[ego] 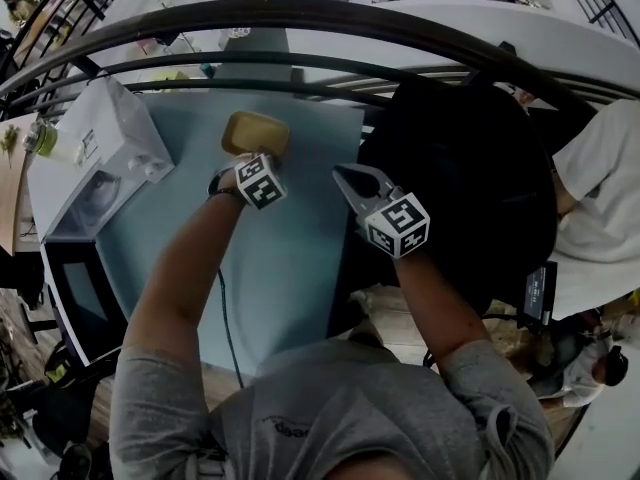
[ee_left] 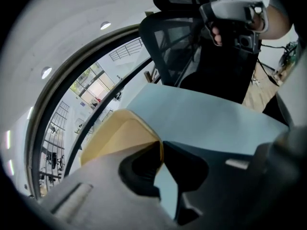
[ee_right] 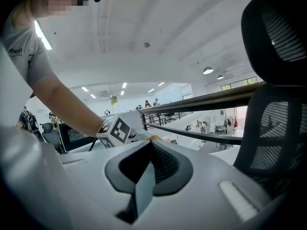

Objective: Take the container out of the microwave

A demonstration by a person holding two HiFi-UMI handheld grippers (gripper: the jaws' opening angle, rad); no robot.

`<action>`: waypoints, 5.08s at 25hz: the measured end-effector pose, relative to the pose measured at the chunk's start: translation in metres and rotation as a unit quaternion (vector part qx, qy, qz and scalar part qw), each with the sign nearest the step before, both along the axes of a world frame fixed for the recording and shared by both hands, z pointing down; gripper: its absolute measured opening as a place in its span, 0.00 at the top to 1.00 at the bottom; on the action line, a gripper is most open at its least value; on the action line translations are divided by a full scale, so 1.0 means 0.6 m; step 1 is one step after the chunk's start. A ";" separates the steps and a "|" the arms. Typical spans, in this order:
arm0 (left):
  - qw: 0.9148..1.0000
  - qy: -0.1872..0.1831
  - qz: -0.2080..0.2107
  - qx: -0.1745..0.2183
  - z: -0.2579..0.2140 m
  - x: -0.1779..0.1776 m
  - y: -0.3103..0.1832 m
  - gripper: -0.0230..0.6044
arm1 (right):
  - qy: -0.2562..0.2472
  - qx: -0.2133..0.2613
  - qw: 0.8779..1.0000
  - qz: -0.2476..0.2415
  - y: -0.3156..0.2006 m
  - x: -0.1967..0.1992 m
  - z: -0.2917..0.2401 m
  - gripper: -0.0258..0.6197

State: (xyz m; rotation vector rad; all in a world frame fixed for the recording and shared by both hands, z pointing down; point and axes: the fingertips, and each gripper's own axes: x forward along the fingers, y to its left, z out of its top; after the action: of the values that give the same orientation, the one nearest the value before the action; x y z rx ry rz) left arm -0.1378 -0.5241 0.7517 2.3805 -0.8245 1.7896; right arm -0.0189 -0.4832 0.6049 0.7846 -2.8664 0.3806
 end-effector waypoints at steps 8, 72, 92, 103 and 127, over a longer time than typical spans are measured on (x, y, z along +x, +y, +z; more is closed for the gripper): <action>1.000 -0.018 0.013 -0.009 0.045 0.008 -0.016 0.90 | -0.003 -0.010 1.000 0.004 -0.007 0.002 0.025 0.95; 0.940 0.252 -0.110 0.201 -0.457 -0.180 0.491 0.93 | 0.018 0.063 0.997 -0.046 0.371 -0.146 -0.292 0.95; 0.851 0.285 -0.297 0.326 -0.626 -0.109 0.638 0.92 | -0.048 0.126 0.970 -0.204 0.387 -0.095 -0.410 0.95; 0.818 0.241 -0.355 0.383 -0.693 -0.100 0.699 0.92 | -0.073 0.130 0.948 -0.280 0.391 -0.128 -0.444 0.95; 0.762 0.302 -0.400 0.410 -0.645 -0.198 0.925 0.92 | -0.050 0.104 0.937 -0.330 0.576 -0.255 -0.378 0.95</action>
State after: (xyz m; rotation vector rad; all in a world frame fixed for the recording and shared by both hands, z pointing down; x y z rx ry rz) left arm -0.2567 0.0306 0.3648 2.0699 -2.3047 0.2766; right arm -0.1719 -0.1374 0.3780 -0.2117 -3.0632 0.0272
